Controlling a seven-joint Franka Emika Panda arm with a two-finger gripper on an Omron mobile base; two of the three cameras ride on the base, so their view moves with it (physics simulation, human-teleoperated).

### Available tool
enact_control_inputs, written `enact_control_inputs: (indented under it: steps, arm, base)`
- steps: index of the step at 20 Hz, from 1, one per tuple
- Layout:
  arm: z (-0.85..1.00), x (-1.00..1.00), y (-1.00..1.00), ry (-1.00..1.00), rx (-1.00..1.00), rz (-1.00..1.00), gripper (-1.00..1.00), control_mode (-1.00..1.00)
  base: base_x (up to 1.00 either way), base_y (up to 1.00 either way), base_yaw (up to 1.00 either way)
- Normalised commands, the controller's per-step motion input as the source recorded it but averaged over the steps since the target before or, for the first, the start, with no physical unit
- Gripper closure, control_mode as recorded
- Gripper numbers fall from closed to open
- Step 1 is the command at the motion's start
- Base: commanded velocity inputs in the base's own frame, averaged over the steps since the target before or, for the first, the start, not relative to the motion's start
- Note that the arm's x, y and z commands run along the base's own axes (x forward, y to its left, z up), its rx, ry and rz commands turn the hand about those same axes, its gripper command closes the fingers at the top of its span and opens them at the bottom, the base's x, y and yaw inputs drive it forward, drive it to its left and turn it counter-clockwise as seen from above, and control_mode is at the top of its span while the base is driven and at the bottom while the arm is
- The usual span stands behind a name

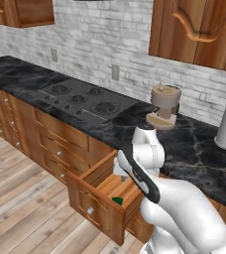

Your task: Restock the sink supplies by placing the sponge and soap dispenser on the counter and next to the sink. Make sure the soap dispenser is upright.

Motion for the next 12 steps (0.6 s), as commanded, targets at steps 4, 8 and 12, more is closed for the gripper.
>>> enact_control_inputs:
  steps: [4,8,12]
  arm:
    - [-0.73,0.69,0.34,0.07,-0.01,-0.01,-1.00,-1.00]
    - [-0.71,0.54,0.53,0.08,-0.06,-0.03,-1.00,-1.00]
    - [-0.52,0.06,0.62,0.02,-0.09,-0.01,-1.00,-1.00]
  base:
    - [0.00,0.00,0.00]
    - [0.00,0.00,0.00]
    - [0.00,0.00,0.00]
